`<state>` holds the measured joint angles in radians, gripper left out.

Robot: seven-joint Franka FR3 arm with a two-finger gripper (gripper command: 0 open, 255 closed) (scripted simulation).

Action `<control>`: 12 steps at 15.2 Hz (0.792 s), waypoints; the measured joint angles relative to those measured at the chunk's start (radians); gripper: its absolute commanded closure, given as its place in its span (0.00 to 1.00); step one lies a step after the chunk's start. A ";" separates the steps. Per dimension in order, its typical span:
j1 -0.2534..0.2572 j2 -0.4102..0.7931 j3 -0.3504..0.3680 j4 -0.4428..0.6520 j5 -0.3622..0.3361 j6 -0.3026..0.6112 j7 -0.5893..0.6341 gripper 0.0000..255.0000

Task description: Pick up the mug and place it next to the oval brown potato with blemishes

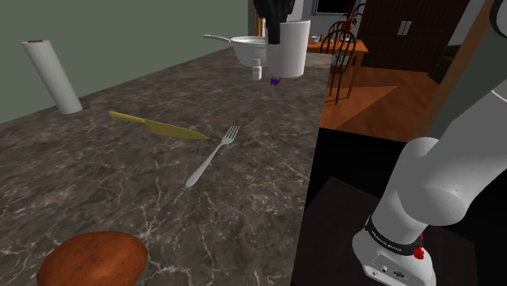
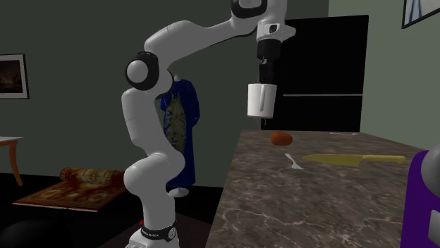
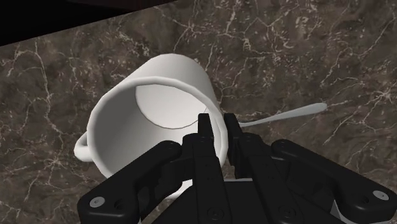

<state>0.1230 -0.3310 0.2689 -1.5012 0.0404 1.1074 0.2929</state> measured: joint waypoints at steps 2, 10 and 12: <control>0.015 0.003 0.042 0.006 0.018 -0.002 0.062 1.00; 0.073 0.089 0.220 0.111 0.056 -0.016 0.316 1.00; 0.089 0.117 0.263 0.139 0.057 -0.017 0.379 1.00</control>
<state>0.2115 -0.2145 0.5322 -1.3618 0.0974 1.0903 0.6720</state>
